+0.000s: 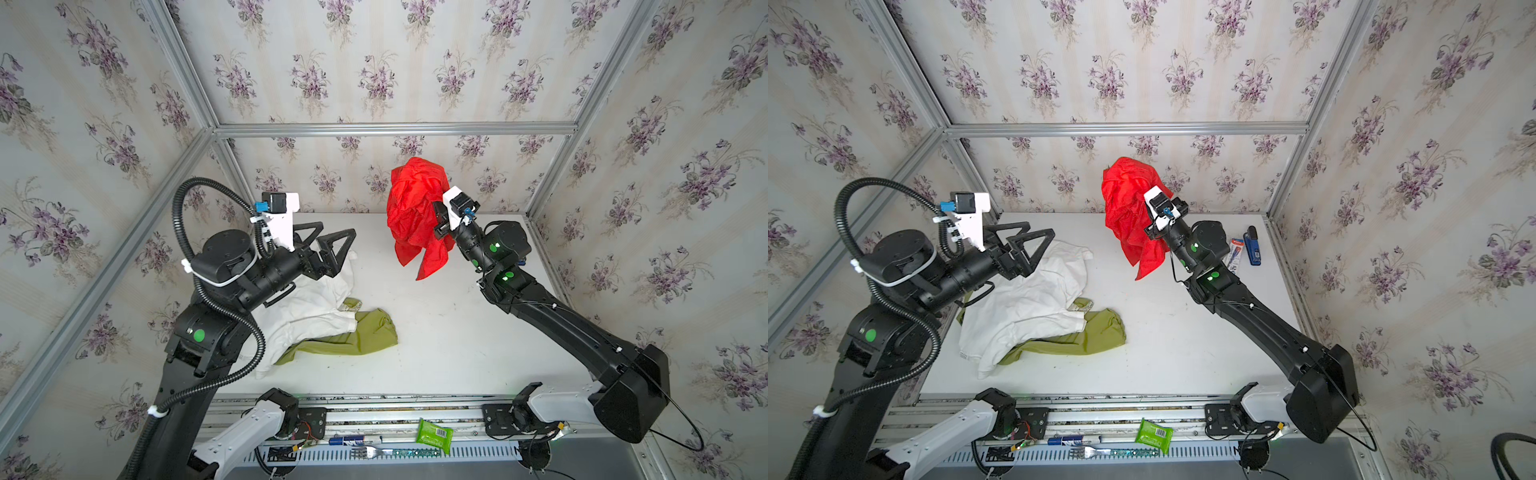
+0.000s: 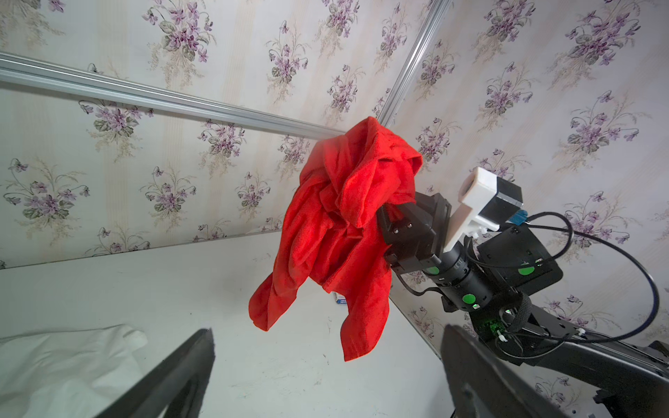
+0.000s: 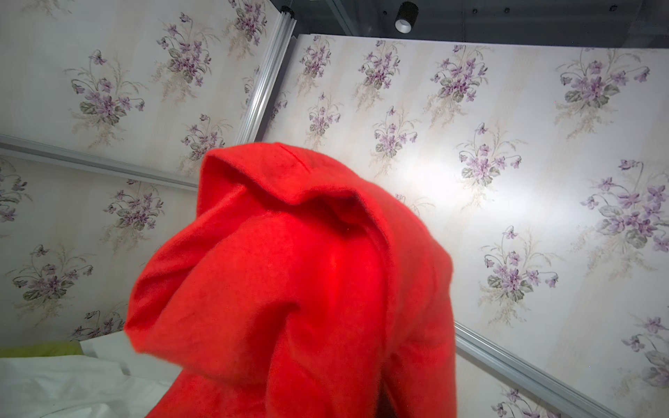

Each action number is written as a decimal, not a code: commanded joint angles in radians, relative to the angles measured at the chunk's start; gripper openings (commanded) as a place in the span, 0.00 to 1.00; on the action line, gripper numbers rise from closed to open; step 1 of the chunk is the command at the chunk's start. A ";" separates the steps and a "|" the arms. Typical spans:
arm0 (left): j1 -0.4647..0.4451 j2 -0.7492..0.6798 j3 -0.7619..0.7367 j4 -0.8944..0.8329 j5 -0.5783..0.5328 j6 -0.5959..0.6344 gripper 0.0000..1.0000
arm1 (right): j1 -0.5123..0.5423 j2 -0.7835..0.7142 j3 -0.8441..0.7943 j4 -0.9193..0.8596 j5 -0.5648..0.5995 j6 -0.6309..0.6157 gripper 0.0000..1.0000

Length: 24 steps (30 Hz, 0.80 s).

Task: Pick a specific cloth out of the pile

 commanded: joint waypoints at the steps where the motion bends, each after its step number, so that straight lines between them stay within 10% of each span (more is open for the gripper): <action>1: -0.003 0.036 0.012 0.068 0.017 0.004 1.00 | -0.060 0.017 0.013 0.096 -0.026 0.049 0.07; 24: -0.020 0.309 0.058 0.193 0.056 -0.003 1.00 | -0.232 0.175 -0.078 0.238 -0.015 0.158 0.07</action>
